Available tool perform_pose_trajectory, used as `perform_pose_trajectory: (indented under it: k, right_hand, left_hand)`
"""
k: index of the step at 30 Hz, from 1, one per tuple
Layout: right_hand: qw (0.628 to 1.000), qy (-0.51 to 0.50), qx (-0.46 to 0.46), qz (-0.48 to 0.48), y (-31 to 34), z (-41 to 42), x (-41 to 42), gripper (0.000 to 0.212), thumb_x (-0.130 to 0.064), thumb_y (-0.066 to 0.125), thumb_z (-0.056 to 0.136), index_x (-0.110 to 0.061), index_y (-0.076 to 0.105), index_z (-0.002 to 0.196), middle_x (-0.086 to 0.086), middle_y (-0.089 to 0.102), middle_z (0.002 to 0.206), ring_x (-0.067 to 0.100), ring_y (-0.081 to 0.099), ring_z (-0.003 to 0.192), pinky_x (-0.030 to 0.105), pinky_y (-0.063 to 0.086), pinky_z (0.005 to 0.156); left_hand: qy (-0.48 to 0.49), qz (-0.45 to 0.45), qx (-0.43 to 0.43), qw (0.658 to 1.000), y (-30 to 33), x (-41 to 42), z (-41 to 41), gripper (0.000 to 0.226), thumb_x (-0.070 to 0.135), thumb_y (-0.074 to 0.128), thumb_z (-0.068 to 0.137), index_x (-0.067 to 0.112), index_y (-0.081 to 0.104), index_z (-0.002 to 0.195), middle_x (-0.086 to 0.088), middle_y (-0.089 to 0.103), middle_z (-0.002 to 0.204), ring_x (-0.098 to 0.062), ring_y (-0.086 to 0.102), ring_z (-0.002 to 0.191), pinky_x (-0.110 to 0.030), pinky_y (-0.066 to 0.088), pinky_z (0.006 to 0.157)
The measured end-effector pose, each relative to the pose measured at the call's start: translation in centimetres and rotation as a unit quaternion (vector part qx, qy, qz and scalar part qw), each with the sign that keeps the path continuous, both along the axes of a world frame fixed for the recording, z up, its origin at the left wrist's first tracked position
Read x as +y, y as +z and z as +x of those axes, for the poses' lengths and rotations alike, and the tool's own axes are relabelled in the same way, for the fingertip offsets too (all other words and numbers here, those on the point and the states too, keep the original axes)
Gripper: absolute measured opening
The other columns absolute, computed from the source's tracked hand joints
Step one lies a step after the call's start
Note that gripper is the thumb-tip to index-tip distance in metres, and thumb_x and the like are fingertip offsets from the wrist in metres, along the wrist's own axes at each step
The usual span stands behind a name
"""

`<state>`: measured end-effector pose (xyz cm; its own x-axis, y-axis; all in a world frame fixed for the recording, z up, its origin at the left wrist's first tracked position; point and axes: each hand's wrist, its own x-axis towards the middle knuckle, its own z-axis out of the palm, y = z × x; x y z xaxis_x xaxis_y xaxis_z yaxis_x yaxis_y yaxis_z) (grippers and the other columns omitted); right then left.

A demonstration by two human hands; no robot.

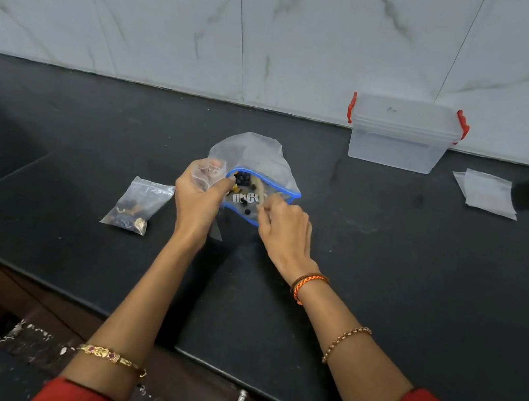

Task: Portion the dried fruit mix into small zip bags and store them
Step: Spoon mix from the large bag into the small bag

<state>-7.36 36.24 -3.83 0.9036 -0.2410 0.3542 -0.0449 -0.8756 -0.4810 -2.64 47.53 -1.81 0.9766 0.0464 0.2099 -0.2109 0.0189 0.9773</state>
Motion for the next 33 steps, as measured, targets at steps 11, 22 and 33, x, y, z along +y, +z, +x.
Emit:
perform_pose_trajectory:
  k: [11, 22, 33]
  right_hand:
    - [0.817, -0.068, 0.033, 0.572, 1.4, 0.1, 1.6, 0.022, -0.010, 0.060, 0.088, -0.011, 0.060, 0.066, 0.000, 0.052, 0.053, 0.003, 0.042, 0.040, 0.012, 0.034, 0.036]
    - [0.799, -0.103, -0.002, 0.593, 2.6, -1.9, -0.5, 0.017, -0.009, 0.059, 0.088, -0.007, 0.063, 0.072, 0.001, 0.054, 0.055, 0.005, 0.043, 0.043, 0.012, 0.036, 0.036]
    - [0.812, -0.126, -0.033, 0.569, 2.4, -5.1, -4.2, 0.016, -0.010, 0.060, 0.088, -0.008, 0.062, 0.072, 0.000, 0.053, 0.054, 0.003, 0.042, 0.040, 0.013, 0.035, 0.036]
  left_hand:
    - [-0.009, 0.018, -0.001, 1.000, -0.4, 0.7, 0.8, 0.028, 0.001, 0.065, 0.079, 0.025, 0.055, 0.086, 0.003, 0.058, 0.085, -0.010, 0.057, 0.082, -0.026, 0.048, 0.078]
    - [-0.004, 0.028, -0.003, 1.000, 0.4, 0.0, 0.1, 0.024, 0.017, 0.071, 0.067, 0.029, 0.057, 0.082, 0.004, 0.061, 0.083, -0.016, 0.060, 0.081, -0.037, 0.051, 0.076]
    - [0.019, 0.044, 0.004, 0.999, 0.1, -2.5, -1.9, 0.024, 0.015, 0.071, 0.072, 0.031, 0.056, 0.080, 0.010, 0.059, 0.079, -0.010, 0.058, 0.074, -0.034, 0.049, 0.073]
